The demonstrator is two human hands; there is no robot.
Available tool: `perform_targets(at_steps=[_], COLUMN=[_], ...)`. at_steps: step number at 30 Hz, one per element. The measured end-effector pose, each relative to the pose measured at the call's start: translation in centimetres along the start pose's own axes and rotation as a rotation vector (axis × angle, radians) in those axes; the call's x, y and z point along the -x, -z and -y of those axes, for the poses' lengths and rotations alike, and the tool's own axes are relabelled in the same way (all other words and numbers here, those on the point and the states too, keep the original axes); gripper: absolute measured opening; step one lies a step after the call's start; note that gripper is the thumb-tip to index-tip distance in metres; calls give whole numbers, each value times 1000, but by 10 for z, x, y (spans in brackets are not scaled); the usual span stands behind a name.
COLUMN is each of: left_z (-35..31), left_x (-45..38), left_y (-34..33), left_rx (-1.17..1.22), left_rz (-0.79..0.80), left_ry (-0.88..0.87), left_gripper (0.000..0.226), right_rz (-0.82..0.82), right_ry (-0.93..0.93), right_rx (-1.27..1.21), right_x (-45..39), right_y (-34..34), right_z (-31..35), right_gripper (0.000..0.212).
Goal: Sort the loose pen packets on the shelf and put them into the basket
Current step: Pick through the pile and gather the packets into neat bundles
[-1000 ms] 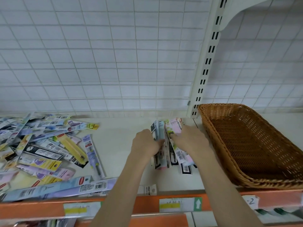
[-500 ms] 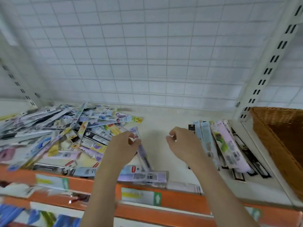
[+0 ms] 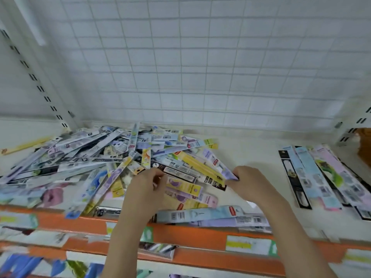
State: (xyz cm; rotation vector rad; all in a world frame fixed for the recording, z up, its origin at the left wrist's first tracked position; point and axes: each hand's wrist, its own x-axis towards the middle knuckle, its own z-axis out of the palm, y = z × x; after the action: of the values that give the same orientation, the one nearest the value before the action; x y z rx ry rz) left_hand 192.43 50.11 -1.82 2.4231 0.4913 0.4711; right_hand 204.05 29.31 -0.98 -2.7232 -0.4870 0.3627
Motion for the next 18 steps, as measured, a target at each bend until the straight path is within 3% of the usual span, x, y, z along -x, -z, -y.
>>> perform_targets(at_steps=[4, 6, 11, 18], left_z=[14, 20, 34, 53], left_x=[-4, -7, -8, -8], left_y=[7, 11, 23, 41], left_rx=[23, 38, 70, 88], left_rz=[21, 32, 32, 12], left_ry=[-69, -100, -129, -144], left_gripper=[17, 17, 14, 9], right_rz=[-146, -185, -198, -211], right_ry=[-49, -38, -25, -24], right_rx=[-87, -111, -15, 116], right_x=[6, 6, -7, -21], right_y=[0, -5, -23, -34], right_z=[18, 32, 61, 69], right_gripper=[9, 4, 35, 28])
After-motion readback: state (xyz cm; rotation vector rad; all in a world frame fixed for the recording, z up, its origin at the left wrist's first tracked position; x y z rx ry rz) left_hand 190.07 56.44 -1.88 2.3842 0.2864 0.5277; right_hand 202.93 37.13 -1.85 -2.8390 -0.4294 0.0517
